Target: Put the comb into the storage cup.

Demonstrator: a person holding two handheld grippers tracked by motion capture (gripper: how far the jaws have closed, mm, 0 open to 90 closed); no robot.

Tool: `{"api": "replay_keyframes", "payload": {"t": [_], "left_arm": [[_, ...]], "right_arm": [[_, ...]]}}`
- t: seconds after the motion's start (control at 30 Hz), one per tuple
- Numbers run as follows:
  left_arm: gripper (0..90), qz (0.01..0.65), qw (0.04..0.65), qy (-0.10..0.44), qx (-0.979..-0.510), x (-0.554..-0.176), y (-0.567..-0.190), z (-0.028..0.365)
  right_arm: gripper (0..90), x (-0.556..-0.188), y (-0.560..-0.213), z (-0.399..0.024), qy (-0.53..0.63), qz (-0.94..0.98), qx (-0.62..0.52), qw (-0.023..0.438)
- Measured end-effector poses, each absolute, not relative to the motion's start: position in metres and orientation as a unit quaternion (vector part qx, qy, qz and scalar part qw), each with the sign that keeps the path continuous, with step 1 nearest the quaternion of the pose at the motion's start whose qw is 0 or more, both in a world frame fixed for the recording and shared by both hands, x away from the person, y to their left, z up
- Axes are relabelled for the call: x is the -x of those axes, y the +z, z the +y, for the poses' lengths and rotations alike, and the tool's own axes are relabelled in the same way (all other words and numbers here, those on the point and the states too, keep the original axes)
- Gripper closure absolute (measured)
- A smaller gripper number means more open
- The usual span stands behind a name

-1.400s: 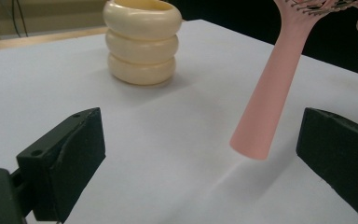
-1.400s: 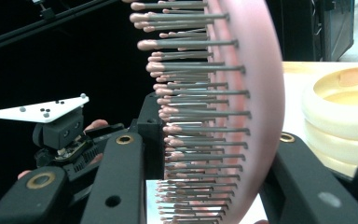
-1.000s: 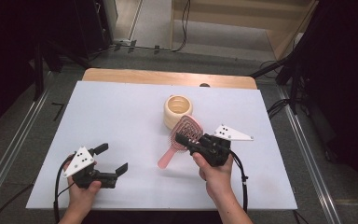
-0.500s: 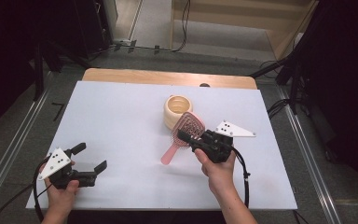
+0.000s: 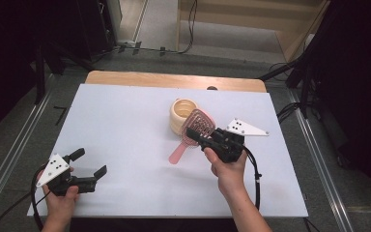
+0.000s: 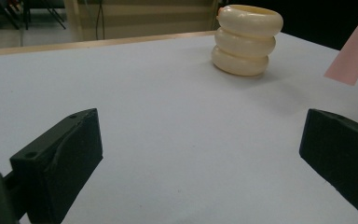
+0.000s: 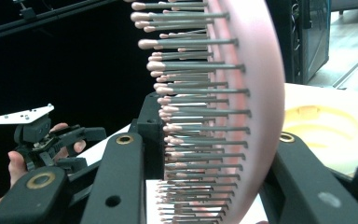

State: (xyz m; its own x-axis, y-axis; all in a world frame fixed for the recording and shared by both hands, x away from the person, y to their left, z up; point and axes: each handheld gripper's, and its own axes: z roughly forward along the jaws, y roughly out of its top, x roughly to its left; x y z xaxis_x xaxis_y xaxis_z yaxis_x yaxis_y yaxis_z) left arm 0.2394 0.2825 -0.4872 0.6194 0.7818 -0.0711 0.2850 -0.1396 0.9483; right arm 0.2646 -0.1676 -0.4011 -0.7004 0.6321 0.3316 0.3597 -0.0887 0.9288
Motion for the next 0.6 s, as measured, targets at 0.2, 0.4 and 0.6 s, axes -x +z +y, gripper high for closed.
{"api": "replay_keyframes", "payload": {"t": [0.2,0.4,0.6], "left_arm": [[0.0,0.370,0.546,0.225,-0.717,-0.239,-0.488,0.282],[0.0,0.373,0.550,0.231,-0.711,-0.238,-0.488,0.283],[0.0,0.371,0.548,0.233,-0.713,-0.238,-0.488,0.283]], "right_arm": [[61.6,-0.269,-0.396,-0.169,0.636,0.666,-0.373,0.113],[61.6,-0.275,-0.391,-0.172,0.633,0.667,-0.372,0.122],[61.6,-0.280,-0.388,-0.177,0.632,0.665,-0.377,0.128]]}}
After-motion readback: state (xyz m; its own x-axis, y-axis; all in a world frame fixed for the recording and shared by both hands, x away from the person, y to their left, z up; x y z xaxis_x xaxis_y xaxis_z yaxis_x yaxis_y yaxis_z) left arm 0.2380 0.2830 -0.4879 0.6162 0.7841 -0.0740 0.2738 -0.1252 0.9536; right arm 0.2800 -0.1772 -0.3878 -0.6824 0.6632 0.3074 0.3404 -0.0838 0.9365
